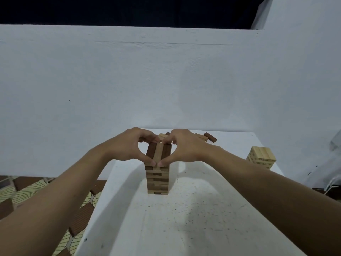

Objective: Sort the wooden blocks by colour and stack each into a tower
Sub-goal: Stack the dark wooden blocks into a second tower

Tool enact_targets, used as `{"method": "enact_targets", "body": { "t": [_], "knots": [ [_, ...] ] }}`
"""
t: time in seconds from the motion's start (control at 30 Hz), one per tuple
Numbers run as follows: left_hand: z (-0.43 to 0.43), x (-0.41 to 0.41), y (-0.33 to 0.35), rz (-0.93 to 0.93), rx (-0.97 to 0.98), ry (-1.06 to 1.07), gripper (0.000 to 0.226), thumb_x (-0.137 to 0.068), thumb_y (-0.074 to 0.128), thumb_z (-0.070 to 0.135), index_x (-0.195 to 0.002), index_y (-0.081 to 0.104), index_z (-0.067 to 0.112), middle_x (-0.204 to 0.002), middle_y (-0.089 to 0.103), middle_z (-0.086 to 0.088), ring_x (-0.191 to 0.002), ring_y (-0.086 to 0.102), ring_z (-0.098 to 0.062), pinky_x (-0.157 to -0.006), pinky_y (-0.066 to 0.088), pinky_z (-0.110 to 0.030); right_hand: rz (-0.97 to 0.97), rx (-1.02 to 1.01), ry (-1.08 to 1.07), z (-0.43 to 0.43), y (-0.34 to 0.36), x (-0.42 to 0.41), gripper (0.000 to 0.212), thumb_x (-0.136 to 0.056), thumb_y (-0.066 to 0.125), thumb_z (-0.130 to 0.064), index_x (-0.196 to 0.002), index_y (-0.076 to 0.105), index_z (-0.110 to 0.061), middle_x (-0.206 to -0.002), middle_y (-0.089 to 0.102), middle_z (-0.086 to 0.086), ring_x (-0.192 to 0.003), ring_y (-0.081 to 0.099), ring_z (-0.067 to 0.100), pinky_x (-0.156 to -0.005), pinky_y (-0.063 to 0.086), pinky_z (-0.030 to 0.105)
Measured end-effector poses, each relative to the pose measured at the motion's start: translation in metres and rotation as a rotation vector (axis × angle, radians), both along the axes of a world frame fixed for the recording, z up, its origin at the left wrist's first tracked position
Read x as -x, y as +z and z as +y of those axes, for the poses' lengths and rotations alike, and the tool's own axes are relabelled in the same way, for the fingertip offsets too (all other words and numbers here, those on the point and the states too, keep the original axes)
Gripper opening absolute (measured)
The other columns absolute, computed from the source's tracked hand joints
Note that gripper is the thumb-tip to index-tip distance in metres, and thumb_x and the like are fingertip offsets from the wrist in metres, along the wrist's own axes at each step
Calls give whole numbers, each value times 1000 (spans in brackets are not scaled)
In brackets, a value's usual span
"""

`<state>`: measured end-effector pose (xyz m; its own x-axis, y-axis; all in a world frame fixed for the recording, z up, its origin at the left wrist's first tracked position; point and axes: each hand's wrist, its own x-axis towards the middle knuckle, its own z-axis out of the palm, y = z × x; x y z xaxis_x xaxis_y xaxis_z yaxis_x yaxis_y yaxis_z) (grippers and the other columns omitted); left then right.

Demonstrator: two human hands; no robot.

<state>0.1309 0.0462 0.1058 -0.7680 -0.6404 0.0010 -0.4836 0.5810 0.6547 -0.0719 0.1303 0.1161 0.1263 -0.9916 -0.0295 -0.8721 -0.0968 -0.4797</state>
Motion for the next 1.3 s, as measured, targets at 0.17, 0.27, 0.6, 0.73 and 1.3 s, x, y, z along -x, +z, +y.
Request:
{"method": "enact_targets", "body": {
  "t": [0.17, 0.27, 0.6, 0.73, 1.3],
  "knots": [
    [1, -1, -4, 20, -13, -2, 63, -67, 96, 24, -124, 69, 30, -122, 70, 21, -119, 60, 3, -108, 43, -27, -51, -3, -3, 0, -3, 1, 49, -63, 89, -52, -105, 74, -30, -99, 67, -3, -101, 60, 16, -93, 50, 44],
    [0, -1, -5, 33, -16, -3, 64, -67, 96, 24, -125, 69, 29, -121, 70, 21, -118, 60, 5, -101, 42, -14, -59, 0, -3, 1, -3, 1, 50, -64, 89, -51, -107, 74, -29, -101, 67, -2, -102, 60, 16, -94, 49, 44],
    [0, -3, -6, 38, -18, -20, 65, -67, 96, 23, -126, 69, 28, -124, 70, 18, -120, 60, 2, -105, 41, -17, -50, 16, -5, 3, -4, 1, 60, -66, 88, -53, -117, 71, -28, -106, 66, -3, -104, 58, 16, -96, 47, 44],
    [1, -3, -6, 18, -15, -16, 70, -67, 96, 26, -130, 66, 30, -128, 67, 20, -124, 57, 3, -110, 40, -27, -44, 21, 8, 2, -6, 2, 66, -64, 88, -56, -122, 69, -30, -110, 64, -8, -109, 58, 14, -99, 46, 45],
    [7, -14, -29, 82, -53, 49, 89, -68, 96, 21, -140, 47, 41, -124, 65, 25, -123, 53, 8, -101, 36, -9, -105, 6, 70, -3, -33, 17, 113, -58, 94, -47, -154, 35, -32, -140, 53, -13, -120, 52, 9, -106, 45, 37]
  ]
}}
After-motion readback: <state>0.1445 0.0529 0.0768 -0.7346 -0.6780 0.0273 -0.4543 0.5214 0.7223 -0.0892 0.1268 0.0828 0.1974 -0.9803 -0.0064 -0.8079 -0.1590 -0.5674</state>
